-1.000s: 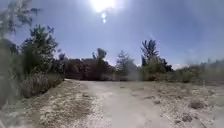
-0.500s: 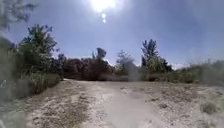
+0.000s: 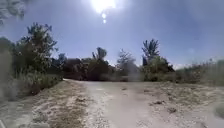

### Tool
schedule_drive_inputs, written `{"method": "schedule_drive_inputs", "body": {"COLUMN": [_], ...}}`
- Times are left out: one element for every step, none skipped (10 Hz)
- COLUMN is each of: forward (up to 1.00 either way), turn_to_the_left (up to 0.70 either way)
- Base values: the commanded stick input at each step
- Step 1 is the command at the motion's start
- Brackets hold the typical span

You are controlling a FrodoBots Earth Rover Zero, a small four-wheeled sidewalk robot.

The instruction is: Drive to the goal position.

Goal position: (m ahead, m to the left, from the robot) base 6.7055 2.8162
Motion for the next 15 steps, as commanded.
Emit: {"method": "schedule_drive_inputs", "body": {"forward": [0.45, 0.45, 0.45, 0.45, 0.45, 0.45, 0.45, 0.45, 0.45, 0.45, 0.45, 0.45, 0.45, 0.45, 0.45], "turn_to_the_left": [0.0, 0.0, 0.0, 0.0, 0.0, 0.0, 0.0, 0.0, 0.0, 0.0, 0.0, 0.0, 0.0, 0.0, 0.0]}}
